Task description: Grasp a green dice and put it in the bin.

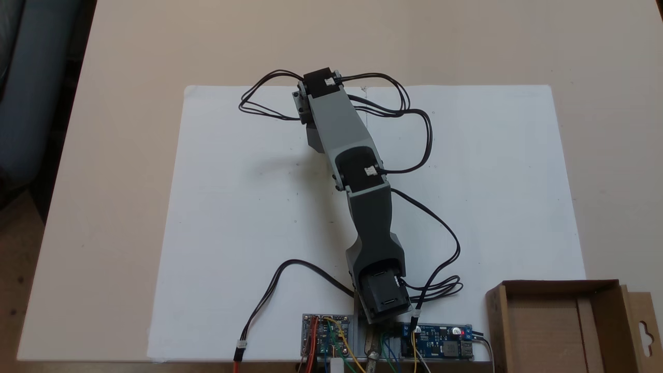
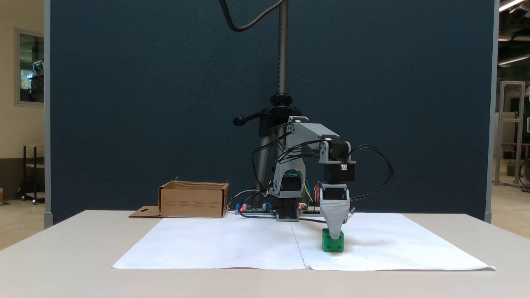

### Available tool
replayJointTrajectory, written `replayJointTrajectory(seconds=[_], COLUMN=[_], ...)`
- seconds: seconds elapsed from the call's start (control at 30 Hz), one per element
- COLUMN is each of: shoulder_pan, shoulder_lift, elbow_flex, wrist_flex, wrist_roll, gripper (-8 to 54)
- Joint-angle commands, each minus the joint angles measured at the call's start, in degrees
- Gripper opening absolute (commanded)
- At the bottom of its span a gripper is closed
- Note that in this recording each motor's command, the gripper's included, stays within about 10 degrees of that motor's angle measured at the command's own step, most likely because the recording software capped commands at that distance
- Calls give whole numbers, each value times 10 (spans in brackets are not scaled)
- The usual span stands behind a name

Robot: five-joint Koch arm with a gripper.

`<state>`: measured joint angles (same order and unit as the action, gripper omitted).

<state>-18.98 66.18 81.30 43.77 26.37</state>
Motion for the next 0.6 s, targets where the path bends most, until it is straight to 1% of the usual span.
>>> replayJointTrajectory(seconds=[0.0,0.57], shoulder_pan=[0,4], shoulder_lift=[11,-7], elbow_flex=[-7,7], wrist_flex=[-11,-16], wrist_roll=[38,38], gripper=[432,432])
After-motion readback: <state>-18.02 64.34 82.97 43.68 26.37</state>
